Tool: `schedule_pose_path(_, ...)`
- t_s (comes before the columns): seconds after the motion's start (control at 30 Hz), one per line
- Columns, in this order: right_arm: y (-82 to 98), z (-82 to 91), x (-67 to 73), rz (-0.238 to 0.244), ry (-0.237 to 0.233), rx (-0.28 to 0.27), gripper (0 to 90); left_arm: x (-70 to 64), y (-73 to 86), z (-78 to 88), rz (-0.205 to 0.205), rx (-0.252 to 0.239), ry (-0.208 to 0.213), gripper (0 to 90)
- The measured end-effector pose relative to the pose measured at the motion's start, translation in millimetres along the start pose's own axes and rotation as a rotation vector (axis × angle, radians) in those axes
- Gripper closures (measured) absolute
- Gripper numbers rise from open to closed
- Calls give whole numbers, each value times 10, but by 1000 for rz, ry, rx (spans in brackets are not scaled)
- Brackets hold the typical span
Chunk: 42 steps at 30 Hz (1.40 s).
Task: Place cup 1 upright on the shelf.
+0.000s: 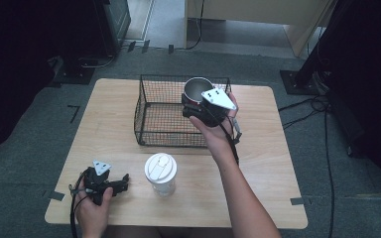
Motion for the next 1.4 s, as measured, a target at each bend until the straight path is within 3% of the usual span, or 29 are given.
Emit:
schedule_pose_path(0.73,291,-473,-192,-6,0,21,73,-3,-2,-2,-1,0,1,1)
schedule_pose_path(1.4,612,-734,-227,13,-35,136,73,-4,-2,-1,0,0,1,1)
Point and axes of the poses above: each handheld gripper's, and its own axes: z roughly backward along the jaws, y roughly out of its underside, x roughly to its left, the point moved 9 cm from there along -z, roughly forward along the jaws, and after that the axes turned 7 degrees about -y, right-handed, at the moved point
